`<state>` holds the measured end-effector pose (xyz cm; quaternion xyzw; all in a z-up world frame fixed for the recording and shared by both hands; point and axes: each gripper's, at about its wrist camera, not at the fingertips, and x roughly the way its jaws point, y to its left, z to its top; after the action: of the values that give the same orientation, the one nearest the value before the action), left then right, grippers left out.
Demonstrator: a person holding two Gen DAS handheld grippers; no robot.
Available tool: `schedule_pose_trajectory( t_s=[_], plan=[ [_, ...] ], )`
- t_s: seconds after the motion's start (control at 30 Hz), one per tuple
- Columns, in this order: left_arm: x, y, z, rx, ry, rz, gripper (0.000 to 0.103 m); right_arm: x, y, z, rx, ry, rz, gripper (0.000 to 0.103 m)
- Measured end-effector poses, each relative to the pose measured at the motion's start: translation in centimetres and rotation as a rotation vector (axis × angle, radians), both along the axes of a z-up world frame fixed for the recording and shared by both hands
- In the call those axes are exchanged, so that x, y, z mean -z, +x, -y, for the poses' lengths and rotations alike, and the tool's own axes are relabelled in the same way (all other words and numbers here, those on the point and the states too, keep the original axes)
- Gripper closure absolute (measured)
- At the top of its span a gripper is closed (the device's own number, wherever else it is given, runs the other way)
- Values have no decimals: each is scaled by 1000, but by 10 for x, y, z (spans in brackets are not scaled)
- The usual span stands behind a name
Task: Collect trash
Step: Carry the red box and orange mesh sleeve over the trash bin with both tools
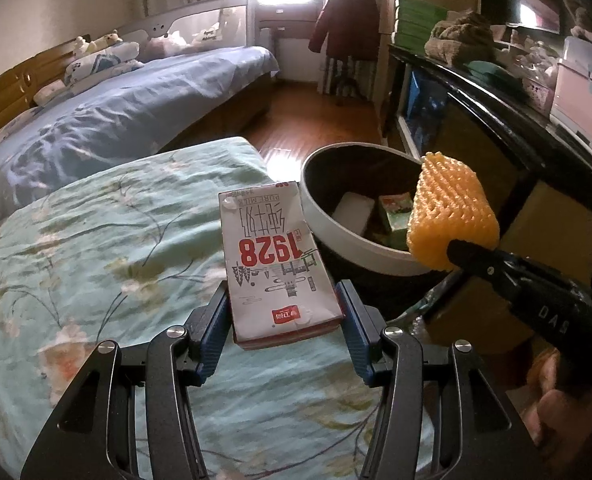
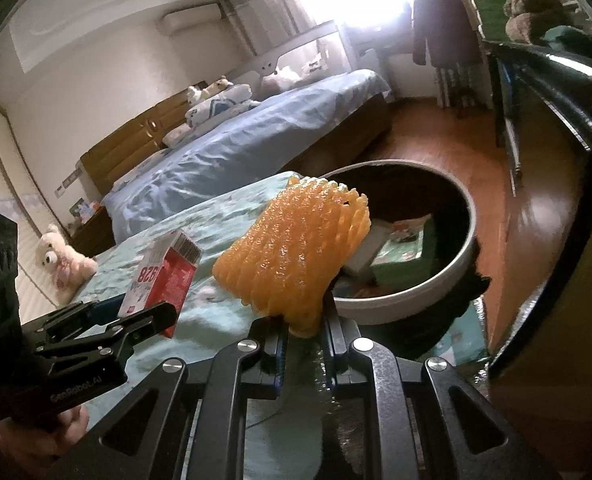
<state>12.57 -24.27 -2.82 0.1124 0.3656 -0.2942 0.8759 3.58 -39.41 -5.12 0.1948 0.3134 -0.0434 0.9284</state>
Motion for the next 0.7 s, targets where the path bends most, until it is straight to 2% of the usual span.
schedule_pose_trajectory(
  t_s=[0.7],
  plan=[
    [-6,1,40,47,18,17,52,-4,-5,32,64,-45,1,88]
  ],
)
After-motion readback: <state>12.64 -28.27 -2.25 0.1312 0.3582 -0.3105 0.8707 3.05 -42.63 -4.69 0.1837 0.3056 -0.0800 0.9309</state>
